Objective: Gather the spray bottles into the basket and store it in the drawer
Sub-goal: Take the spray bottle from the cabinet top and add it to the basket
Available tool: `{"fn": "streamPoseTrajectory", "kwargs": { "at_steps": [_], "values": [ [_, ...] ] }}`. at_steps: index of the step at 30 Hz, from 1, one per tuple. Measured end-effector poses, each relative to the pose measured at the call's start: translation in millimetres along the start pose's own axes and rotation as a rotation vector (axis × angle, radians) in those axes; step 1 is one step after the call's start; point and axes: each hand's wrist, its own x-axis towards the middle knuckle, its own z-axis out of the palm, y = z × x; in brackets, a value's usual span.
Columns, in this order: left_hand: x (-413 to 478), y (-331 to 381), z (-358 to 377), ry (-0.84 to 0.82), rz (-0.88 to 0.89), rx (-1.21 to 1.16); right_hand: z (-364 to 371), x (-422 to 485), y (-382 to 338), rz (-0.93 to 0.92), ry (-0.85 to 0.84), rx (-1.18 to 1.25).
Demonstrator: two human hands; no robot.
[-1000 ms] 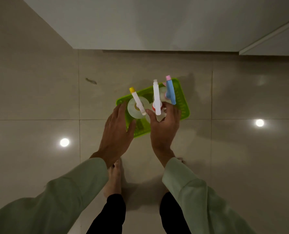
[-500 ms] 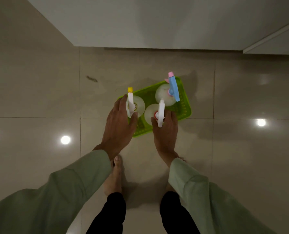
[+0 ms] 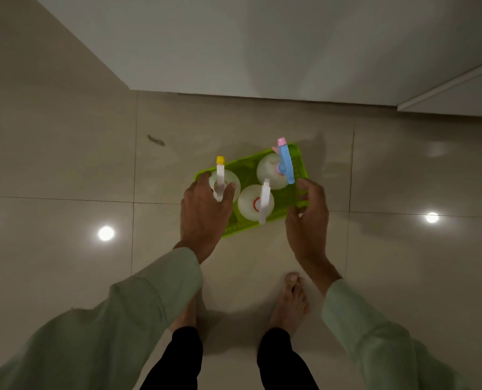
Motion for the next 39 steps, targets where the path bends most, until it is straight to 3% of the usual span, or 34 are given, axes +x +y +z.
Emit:
{"fn": "streamPoseTrajectory", "kwargs": {
  "at_steps": [8,23,31,33,37,39],
  "values": [
    [8.0,12.0,16.1,0.009,-0.162,0.072,-3.9,58.7,-19.4,-0.134,-0.257,-0.148],
    [6.0,7.8,20.6,0.066,-0.188,0.038,10.1,69.1,-19.7,-0.178,-0.199,-0.267],
    [1.3,5.0,13.6,0.081,-0.106,0.005,1.7,67.4,-22.9,-0.143,-0.277,-0.222],
    [-2.6,2.5,10.9,0.074,-0.093,0.012,-6.7,59.7,-26.1,-0.098,-0.244,-0.204],
    [-14.9,-3.4,2.7,0.028,-0.045,-0.018,-19.4,15.7,-36.9,-0.136,0.017,-0.156],
    [-20.3,-5.2,-1.1,0.013,-0.026,-0.028,-15.6,-7.4,-41.5,-0.09,-0.019,-0.155]
  ]
}}
